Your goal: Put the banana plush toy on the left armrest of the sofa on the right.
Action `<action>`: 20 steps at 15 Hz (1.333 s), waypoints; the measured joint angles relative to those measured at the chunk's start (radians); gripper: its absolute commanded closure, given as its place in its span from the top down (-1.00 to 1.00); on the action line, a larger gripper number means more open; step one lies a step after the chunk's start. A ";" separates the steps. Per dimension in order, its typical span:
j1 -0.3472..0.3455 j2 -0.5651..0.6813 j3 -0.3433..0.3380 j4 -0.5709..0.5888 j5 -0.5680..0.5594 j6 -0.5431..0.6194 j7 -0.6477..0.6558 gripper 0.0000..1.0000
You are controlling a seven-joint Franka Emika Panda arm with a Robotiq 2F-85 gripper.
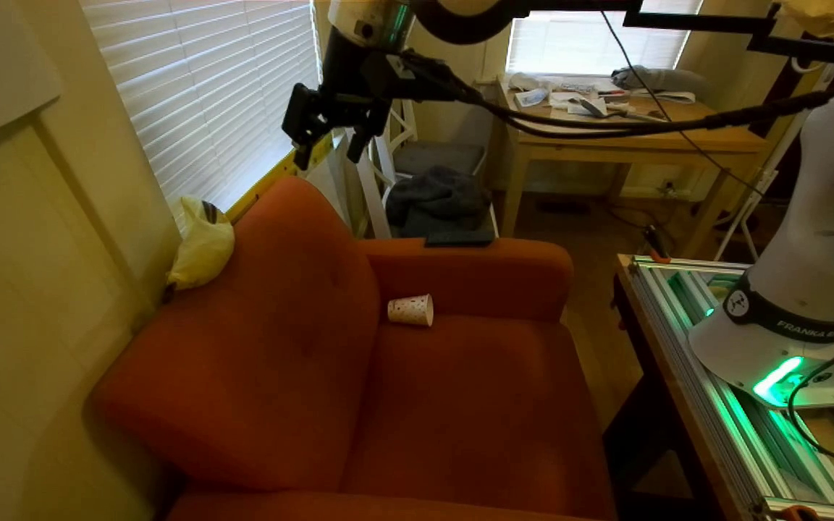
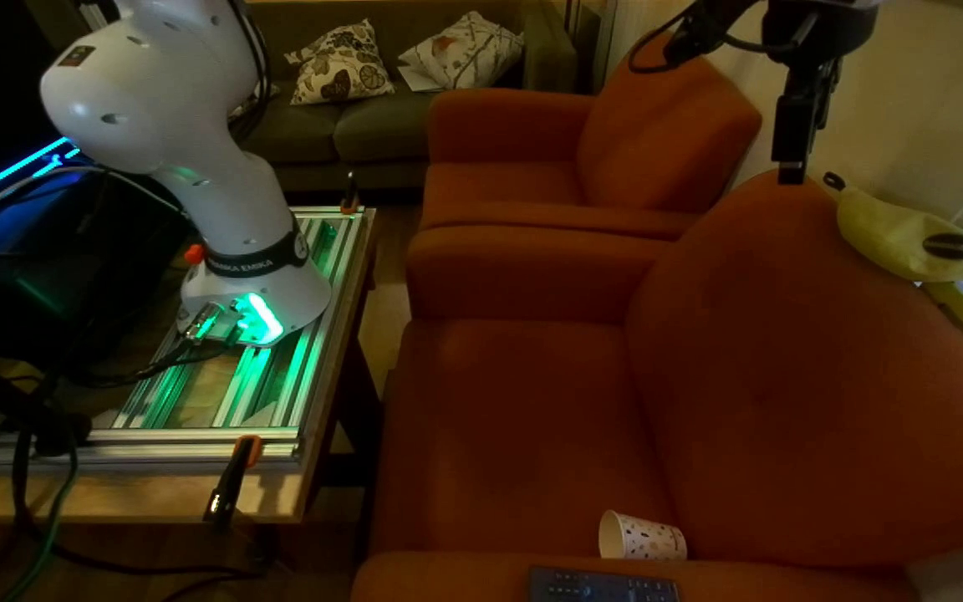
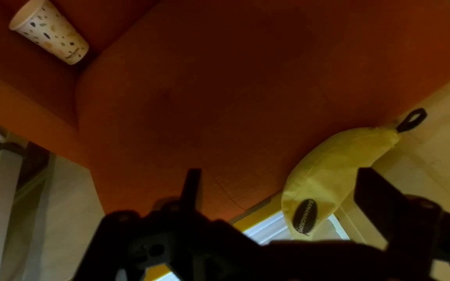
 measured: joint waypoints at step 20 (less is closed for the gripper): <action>0.039 0.468 0.010 0.485 0.185 -0.013 -0.286 1.00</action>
